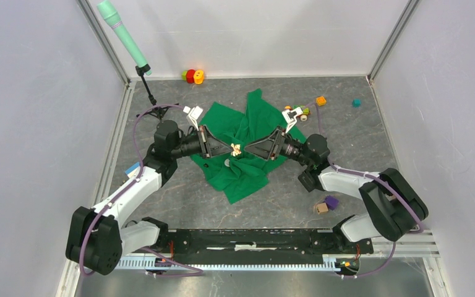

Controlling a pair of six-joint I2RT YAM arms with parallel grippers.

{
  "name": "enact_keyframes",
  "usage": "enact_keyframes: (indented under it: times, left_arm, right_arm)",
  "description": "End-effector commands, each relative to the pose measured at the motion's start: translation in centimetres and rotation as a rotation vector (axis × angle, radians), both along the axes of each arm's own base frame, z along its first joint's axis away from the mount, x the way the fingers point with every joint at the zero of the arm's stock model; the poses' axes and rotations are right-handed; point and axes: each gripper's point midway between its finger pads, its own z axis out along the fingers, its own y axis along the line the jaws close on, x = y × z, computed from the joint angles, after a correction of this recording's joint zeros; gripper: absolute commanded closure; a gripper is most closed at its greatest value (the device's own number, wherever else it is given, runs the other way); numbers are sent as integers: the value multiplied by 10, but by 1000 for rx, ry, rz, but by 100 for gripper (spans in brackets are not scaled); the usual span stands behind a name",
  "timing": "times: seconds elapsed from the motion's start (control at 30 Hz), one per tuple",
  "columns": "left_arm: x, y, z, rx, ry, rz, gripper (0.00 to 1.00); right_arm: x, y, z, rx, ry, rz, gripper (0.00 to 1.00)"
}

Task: Remove the brooch from the garment

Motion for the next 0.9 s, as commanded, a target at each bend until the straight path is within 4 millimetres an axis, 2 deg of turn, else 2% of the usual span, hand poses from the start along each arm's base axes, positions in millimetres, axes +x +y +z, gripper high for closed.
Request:
enact_keyframes:
  times: [0.0, 0.3, 0.7, 0.87]
  left_arm:
    - [-7, -3, 32, -77, -55, -40, 98]
    - [-11, -4, 42, -101, -66, -53, 98]
    - [-16, -5, 43, -105, -68, -87, 98]
    - [-16, -5, 41, -103, -67, -91, 98]
  right_arm:
    - [-24, 4, 39, 154, -82, 109, 43]
    - [-20, 12, 31, 124, -53, 111, 42]
    - [-17, 19, 36, 144, -38, 125, 57]
    - [-19, 23, 39, 155, -38, 139, 58]
